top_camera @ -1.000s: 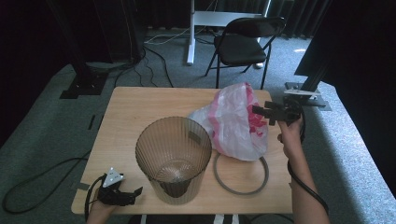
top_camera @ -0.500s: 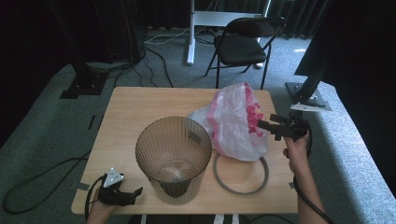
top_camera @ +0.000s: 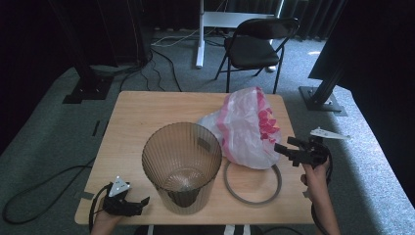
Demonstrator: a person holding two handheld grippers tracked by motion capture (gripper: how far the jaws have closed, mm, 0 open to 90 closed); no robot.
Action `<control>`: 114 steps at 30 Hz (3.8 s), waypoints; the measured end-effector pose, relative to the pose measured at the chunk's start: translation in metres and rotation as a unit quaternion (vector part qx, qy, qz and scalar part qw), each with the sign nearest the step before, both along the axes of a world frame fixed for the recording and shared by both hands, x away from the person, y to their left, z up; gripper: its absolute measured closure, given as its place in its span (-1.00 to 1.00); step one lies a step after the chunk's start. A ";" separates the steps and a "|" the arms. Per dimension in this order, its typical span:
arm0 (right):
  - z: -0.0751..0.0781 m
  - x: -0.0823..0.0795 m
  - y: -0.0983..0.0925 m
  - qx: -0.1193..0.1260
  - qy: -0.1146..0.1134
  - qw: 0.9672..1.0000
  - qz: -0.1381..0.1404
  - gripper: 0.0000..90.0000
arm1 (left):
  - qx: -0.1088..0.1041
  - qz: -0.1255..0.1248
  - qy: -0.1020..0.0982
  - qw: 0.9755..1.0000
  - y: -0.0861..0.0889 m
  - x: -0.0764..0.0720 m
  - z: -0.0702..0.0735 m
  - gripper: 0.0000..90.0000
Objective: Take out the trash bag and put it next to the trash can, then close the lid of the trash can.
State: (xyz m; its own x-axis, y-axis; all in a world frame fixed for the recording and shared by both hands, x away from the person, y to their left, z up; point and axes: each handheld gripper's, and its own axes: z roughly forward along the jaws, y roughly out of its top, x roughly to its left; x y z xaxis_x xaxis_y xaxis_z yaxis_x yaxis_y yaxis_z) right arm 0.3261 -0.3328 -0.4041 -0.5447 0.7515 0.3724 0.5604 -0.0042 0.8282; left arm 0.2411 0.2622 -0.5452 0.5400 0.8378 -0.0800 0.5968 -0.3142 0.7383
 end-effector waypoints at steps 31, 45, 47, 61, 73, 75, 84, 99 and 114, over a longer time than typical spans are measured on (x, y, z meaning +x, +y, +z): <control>-0.100 -0.020 -0.041 -0.045 0.118 0.990 -0.056 -0.67 | -0.002 0.000 0.003 1.000 0.000 0.000 0.000 -1.00; -0.124 0.000 -0.002 -0.167 0.144 0.974 -0.054 -0.40 | -0.001 -0.002 0.005 1.000 0.000 0.000 0.000 -1.00; -0.126 -0.001 0.001 -0.186 0.137 0.971 -0.064 -0.21 | -0.005 -0.003 0.005 1.000 0.000 0.000 0.000 -1.00; -0.125 -0.005 0.009 -0.247 0.112 0.957 -0.099 0.81 | 0.001 -0.003 0.007 1.000 -0.001 0.000 0.000 -1.00; -0.119 -0.002 -0.003 -0.155 0.137 0.975 -0.083 0.85 | -0.002 -0.002 0.008 1.000 0.000 0.001 0.000 -1.00; -0.115 -0.003 -0.008 -0.136 0.140 0.977 -0.083 0.85 | -0.001 -0.002 0.008 1.000 -0.001 0.001 -0.001 -1.00; -0.090 -0.012 -0.021 -0.082 0.123 0.986 -0.071 0.86 | 0.000 -0.003 0.009 1.000 -0.001 0.001 -0.001 -1.00; -0.052 -0.034 -0.025 -0.053 0.078 0.994 -0.051 0.86 | 0.004 -0.004 0.011 1.000 -0.002 0.001 -0.001 -1.00; 0.033 -0.036 -0.021 -0.005 -0.020 0.999 -0.025 0.86 | 0.004 -0.005 0.012 1.000 -0.002 0.001 -0.001 -1.00</control>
State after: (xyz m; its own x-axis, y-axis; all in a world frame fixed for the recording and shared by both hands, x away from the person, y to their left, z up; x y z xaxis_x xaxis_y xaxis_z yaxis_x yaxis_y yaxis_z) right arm 0.2904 -0.3540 -0.3715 -0.5211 0.7811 0.3439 0.5268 -0.0227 0.8497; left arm 0.2424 0.2607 -0.5461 0.5466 0.8329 -0.0863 0.6107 -0.3260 0.7217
